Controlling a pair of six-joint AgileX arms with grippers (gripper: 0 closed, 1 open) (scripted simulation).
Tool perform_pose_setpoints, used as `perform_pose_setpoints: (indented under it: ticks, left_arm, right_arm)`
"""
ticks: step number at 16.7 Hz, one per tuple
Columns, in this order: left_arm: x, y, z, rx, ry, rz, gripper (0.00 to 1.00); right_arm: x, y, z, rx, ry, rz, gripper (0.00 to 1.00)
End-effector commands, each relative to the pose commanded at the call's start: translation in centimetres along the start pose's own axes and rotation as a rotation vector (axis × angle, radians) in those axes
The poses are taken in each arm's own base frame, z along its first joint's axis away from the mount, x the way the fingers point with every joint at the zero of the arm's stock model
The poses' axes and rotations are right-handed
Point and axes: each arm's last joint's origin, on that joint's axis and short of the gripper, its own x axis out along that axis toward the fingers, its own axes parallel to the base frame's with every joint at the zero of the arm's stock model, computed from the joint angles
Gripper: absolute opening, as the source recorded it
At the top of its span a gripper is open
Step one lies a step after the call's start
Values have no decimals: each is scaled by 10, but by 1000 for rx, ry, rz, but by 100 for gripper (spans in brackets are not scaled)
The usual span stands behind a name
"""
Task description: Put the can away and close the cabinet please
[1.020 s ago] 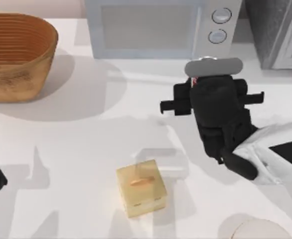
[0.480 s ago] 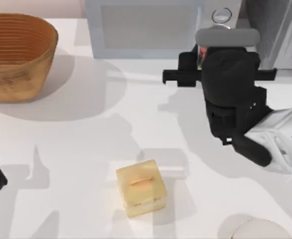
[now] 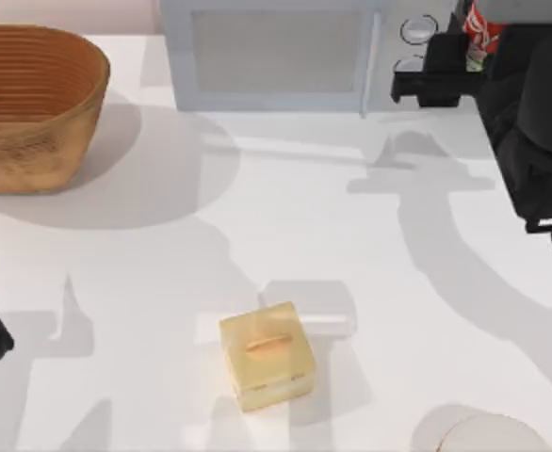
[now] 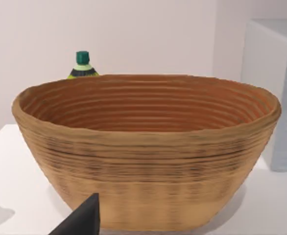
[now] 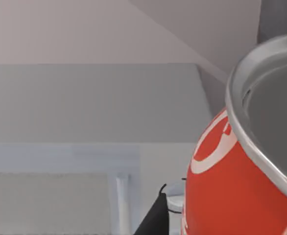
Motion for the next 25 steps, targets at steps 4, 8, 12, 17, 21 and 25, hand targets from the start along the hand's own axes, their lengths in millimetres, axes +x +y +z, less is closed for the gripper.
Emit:
perform_pose_setpoints:
  ticks: [4,8,12,17,21,25]
  left_arm:
    - [0,0,0,0,0,0,100]
    - [0,0,0,0,0,0,100]
    - [0,0,0,0,0,0,100]
    - [0,0,0,0,0,0,100]
    - [0,0,0,0,0,0,100]
    - [0,0,0,0,0,0,100]
  right_arm:
    - [-55,-65,23,6,-70,34,0]
    - [-120,-117,-7,-9,-77,56,0]
    - [-159,-144,-58,-24,-71,39,0]
    - [-171,-157,-92,-19,-81,-9,0]
    - [-172,-159,-96,-16,-81,-19,0]
    - [-172,-158,-94,-14,-75,-15,0]
